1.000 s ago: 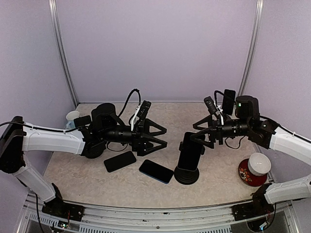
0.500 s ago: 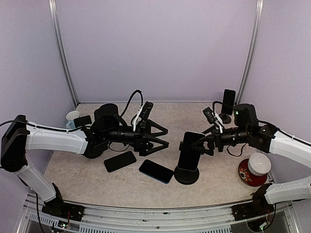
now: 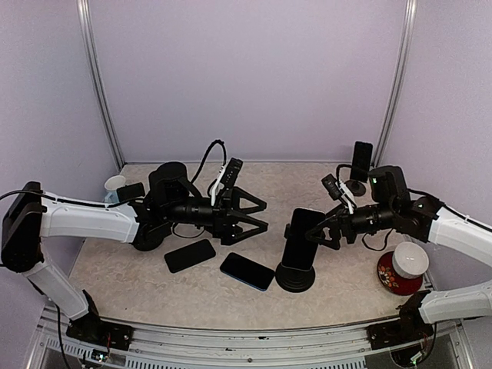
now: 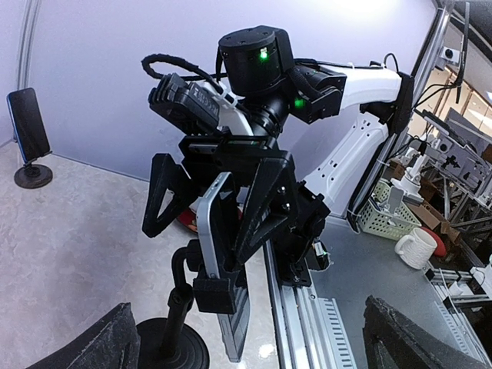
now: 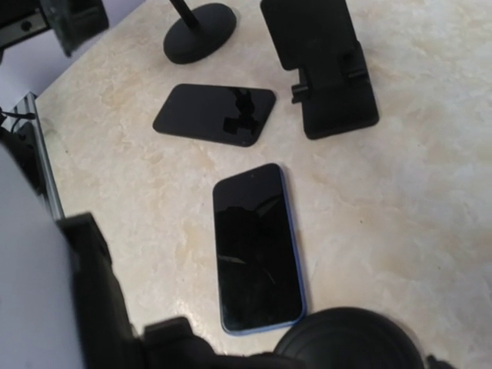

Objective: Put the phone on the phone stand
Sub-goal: Pick up the phone stand with the phone from the center of the board.

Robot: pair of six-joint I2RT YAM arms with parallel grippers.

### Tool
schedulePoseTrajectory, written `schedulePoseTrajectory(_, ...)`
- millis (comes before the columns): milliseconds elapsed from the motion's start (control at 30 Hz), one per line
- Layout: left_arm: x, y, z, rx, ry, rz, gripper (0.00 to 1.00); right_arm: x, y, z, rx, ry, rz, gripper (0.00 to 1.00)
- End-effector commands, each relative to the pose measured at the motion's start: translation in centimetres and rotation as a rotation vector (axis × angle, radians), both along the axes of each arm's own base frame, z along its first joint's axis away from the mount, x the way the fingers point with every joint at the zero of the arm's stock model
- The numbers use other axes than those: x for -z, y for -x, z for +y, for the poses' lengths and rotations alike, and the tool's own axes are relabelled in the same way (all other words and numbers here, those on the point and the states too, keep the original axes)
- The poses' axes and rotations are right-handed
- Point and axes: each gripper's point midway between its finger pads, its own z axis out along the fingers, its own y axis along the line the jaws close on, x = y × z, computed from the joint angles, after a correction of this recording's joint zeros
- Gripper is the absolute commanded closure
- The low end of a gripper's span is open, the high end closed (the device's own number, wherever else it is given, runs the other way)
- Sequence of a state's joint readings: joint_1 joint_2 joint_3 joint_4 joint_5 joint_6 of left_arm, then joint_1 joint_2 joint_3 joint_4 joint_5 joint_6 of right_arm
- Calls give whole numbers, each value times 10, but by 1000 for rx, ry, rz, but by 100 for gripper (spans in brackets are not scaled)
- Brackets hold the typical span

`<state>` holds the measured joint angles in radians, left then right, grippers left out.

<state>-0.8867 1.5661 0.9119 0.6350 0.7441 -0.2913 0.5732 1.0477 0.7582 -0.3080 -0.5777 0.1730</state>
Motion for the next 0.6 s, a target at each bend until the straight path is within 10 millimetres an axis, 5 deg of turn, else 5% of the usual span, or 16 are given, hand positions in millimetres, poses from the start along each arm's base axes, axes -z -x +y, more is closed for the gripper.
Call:
schedulePoseTrajectory(0, -10, -2, -5, 8, 17, -11, 1, 3, -2, -12, 51, 74, 6, 2)
schedulePoseTrajectory(567, -8, -3, -6, 7, 14, -11, 1, -6, -6, -23, 102, 133, -15, 2)
